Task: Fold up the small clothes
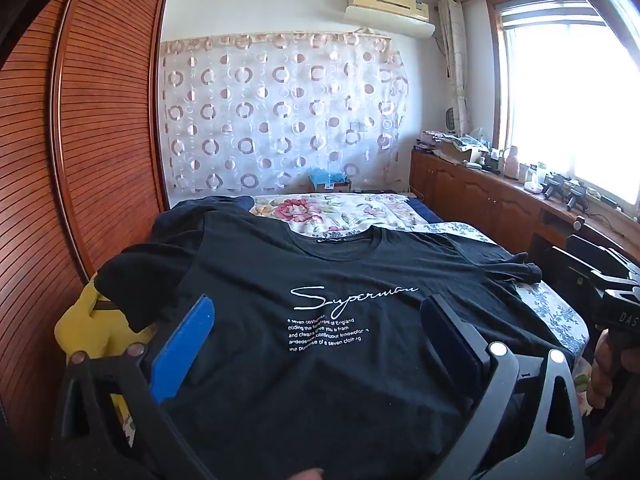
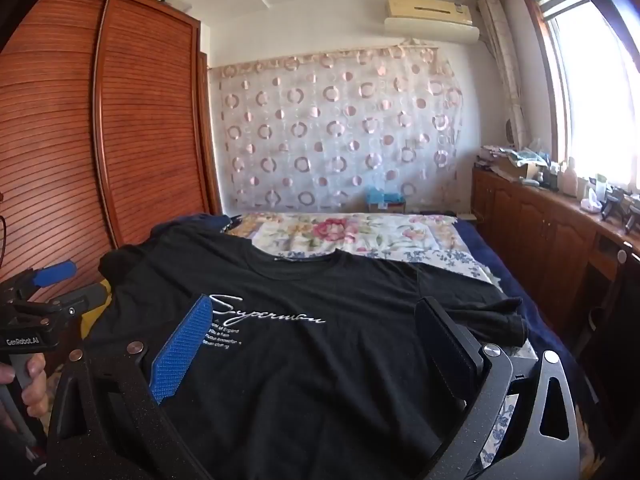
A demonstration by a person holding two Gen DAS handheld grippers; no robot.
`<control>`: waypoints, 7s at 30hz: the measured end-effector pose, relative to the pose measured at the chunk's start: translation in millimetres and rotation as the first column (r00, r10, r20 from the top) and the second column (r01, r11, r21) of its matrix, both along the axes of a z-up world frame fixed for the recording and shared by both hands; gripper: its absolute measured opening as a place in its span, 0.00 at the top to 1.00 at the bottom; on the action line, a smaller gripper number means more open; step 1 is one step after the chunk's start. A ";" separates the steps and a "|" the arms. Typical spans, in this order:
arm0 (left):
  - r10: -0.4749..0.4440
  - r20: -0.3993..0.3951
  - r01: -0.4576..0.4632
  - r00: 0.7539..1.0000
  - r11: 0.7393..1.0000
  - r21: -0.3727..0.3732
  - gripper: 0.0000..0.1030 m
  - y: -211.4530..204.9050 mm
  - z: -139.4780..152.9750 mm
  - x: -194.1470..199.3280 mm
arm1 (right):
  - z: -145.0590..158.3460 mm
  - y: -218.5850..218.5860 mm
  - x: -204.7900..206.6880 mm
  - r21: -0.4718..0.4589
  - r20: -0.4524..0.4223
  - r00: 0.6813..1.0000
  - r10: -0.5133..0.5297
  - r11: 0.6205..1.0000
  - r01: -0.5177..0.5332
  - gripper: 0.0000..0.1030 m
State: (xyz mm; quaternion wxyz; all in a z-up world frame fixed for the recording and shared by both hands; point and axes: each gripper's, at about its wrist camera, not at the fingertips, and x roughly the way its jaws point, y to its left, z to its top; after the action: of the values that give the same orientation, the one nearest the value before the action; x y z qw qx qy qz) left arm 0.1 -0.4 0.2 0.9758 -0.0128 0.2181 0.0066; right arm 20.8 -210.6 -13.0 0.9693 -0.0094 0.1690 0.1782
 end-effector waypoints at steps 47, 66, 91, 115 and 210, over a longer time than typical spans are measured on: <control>0.021 0.045 -0.020 0.999 1.000 -0.008 0.00 5.1 11.1 -13.9 | 1.6 0.9 -2.3 0.004 0.010 1.000 0.000 1.000 0.000 0.00; 0.020 0.056 -0.020 0.998 1.000 0.001 0.00 5.0 18.6 -13.4 | 2.0 1.4 -2.6 0.004 0.011 1.000 0.000 1.000 0.000 0.00; 0.022 0.054 -0.022 0.998 1.000 0.007 0.00 1.9 19.3 -14.1 | 1.1 0.9 -1.9 0.003 0.012 1.000 0.001 1.000 -0.001 0.00; 0.110 -0.100 -0.109 0.989 0.994 0.012 0.00 114.1 -29.9 37.6 | -46.0 24.6 56.7 -0.017 -0.140 0.982 0.128 0.991 -0.132 0.00; 0.098 -0.065 -0.099 0.993 0.995 -0.002 0.43 167.6 5.3 -21.9 | -20.9 274.4 139.1 -0.119 -0.159 0.746 0.647 0.738 -0.665 0.18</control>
State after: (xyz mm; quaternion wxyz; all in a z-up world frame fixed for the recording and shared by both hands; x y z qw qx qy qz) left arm -21.8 167.2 5.4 0.9667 -0.0261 0.2486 0.0546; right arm 159.9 63.8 -33.8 0.8295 -0.1401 0.2208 0.4936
